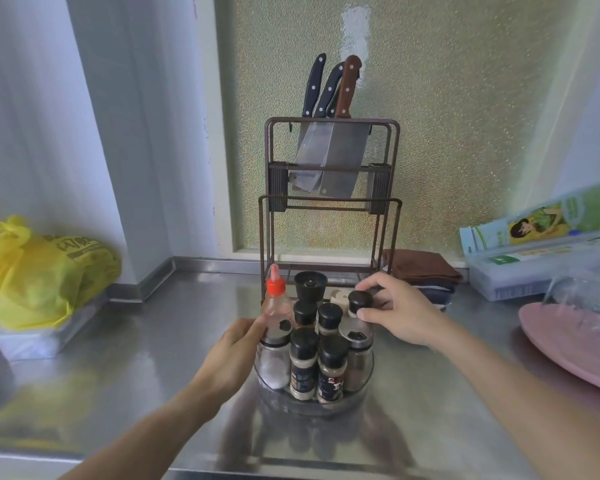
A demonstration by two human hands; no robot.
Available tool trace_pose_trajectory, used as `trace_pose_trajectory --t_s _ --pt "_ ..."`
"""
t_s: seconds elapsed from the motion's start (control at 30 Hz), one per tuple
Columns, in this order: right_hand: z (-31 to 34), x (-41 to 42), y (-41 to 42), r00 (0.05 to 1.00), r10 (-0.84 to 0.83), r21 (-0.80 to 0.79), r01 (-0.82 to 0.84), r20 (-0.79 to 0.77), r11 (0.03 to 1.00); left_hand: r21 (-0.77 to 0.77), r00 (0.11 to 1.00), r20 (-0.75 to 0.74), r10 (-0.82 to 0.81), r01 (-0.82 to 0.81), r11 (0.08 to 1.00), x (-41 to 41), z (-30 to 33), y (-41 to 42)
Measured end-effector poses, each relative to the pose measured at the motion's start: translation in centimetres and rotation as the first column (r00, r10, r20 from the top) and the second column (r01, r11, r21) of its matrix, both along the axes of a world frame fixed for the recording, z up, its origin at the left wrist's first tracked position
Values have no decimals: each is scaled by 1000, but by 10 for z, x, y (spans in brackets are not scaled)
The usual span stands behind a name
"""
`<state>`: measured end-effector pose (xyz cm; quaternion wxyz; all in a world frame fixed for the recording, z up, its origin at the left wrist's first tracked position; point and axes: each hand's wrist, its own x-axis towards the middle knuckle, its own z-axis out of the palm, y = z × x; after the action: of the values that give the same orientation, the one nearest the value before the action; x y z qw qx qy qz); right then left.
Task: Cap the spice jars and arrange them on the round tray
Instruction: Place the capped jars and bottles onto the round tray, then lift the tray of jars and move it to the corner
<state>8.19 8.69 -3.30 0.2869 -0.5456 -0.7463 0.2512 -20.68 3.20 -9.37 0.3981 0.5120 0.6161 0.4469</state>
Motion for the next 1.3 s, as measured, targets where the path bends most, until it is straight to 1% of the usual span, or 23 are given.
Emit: trace_pose_trajectory --t_s 0.2,0.37,0.5,0.57,0.6,0.63,0.67,0.7,0.77,0.83,0.93,1.07,1.17,1.3 --pt "-8 -2 -9 1000 -24 -85 22 -20 996 -4 1000 3 -14 14 1000 -2 1 4" --pt "-16 -1 -20 1000 -21 -29 21 -2 999 4 999 40 -36 36 999 -1 1 4" --pt "-22 2 -28 999 -11 -57 9 -37 998 20 991 102 -83 82 996 2 1 -1" --pt "-27 5 -34 998 -13 -66 9 -62 998 36 990 128 -66 62 997 3 -1 -5" --pt "-33 8 -37 996 -48 -54 44 -76 998 42 991 131 -38 33 999 2 -3 -6" --pt "-40 11 -39 991 -109 -33 107 -78 994 44 993 115 5 -10 999 1 -6 -8" --pt "-47 13 -42 980 -184 -22 183 -74 983 40 997 69 46 -49 998 -2 -10 -9" --pt "-54 14 -46 963 -254 -41 252 -85 967 23 997 -9 73 -72 997 -4 -12 -11" --pt "-72 10 -55 927 -336 -175 308 -164 935 -45 984 -173 47 -56 997 -6 -16 -16" --pt "-89 -2 -63 900 -353 -309 270 -256 912 -114 975 -220 -26 1 994 -3 -19 -19" --pt "-99 -23 -67 855 -364 -385 215 -370 897 -148 984 -171 -44 18 989 1 -20 -15" --pt "-103 -43 -71 779 -409 -452 183 -475 873 -205 999 -6 -51 49 978 2 -19 -10" --pt "-105 -51 -75 730 -429 -447 189 -531 874 -177 997 11 -79 80 981 3 -22 -12" --pt "-104 -55 -78 722 -434 -403 232 -538 885 -126 997 37 -62 66 990 3 -27 -13"
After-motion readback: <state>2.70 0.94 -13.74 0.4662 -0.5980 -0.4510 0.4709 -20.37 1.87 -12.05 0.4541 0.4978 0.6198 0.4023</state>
